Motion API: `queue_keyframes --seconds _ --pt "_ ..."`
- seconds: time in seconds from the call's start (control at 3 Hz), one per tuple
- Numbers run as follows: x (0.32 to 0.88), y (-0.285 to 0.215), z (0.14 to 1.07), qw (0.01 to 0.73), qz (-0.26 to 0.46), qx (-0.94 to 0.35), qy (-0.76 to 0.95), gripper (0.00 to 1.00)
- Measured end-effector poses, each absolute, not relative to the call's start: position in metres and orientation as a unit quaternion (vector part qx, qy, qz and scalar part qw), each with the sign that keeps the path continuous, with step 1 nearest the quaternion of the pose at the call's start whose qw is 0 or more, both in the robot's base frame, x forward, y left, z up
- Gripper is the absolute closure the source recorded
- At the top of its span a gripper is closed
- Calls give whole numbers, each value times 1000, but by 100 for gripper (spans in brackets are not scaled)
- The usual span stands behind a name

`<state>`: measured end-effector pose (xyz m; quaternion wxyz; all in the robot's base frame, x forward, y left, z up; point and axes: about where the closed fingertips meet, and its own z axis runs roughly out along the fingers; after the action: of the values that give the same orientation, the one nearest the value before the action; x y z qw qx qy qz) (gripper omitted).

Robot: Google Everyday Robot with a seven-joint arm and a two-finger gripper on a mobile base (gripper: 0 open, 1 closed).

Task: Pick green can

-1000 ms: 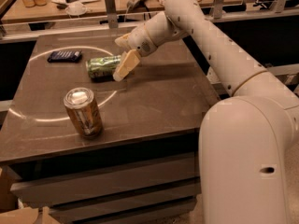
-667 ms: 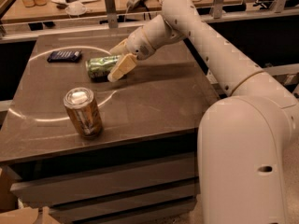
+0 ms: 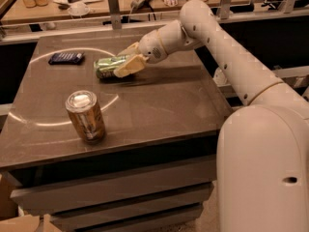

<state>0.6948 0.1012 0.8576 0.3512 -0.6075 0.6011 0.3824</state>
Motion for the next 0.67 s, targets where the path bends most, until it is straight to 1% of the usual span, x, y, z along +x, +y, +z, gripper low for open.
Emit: queue_keyframes --seconds 0.33,0.67 --pt "702 85 892 414 412 -581 567 95" --pt "707 73 935 471 424 -570 523 100"
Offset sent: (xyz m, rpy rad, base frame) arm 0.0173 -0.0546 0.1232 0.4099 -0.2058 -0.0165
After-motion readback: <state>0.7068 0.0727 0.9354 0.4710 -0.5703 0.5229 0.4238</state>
